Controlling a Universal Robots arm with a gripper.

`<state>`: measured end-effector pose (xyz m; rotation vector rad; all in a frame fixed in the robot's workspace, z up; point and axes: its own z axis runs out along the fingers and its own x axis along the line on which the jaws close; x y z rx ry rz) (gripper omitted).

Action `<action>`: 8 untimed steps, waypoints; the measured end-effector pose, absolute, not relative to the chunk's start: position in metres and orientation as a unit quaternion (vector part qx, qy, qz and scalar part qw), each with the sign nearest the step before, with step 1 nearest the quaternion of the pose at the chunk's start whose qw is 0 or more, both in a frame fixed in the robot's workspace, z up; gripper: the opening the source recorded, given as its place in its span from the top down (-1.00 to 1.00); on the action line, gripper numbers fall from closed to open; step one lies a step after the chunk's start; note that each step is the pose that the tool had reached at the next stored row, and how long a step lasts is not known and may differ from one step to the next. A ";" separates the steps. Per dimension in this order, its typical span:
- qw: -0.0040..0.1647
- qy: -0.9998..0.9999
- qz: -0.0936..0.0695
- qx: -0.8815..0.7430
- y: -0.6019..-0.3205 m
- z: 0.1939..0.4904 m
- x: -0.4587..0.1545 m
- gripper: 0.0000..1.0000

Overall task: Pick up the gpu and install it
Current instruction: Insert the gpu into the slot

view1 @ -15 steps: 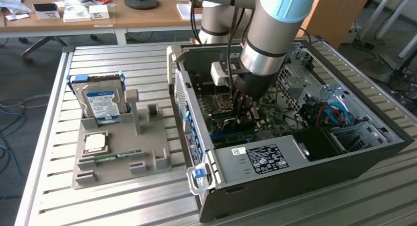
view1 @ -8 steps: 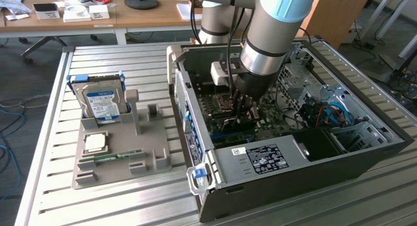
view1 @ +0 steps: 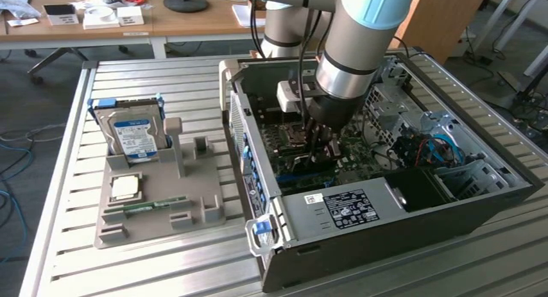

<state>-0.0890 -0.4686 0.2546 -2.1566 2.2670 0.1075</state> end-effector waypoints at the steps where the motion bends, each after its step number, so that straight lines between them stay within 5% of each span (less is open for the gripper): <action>1: 0.005 0.724 0.034 -0.689 -0.469 0.255 -0.089 0.32; 8: 0.005 0.724 0.034 -0.689 -0.469 0.255 -0.089 0.47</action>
